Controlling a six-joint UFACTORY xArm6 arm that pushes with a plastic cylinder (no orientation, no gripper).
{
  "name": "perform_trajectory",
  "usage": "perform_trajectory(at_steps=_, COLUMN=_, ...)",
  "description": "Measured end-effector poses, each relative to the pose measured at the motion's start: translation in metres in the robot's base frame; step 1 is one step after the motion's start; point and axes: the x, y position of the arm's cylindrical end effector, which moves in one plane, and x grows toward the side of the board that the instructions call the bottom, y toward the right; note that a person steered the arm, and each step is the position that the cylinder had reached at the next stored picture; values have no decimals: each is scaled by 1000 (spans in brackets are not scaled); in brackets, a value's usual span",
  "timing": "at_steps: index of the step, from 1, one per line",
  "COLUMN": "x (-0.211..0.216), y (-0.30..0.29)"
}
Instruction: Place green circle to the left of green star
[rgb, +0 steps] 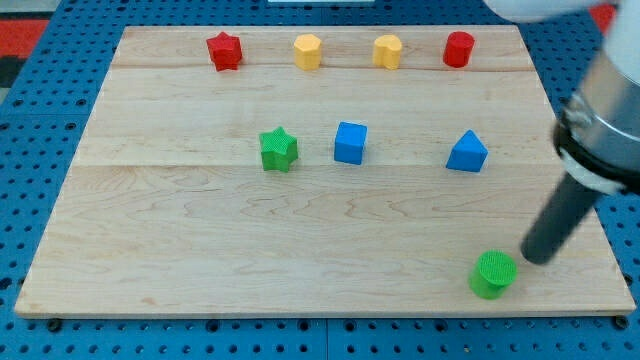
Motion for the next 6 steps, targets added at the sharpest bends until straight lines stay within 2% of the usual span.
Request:
perform_trajectory(at_steps=1, x=12, y=-28)
perform_trajectory(at_steps=2, x=14, y=-96)
perform_trajectory(at_steps=3, x=18, y=-118)
perform_trajectory(at_steps=6, x=43, y=-129)
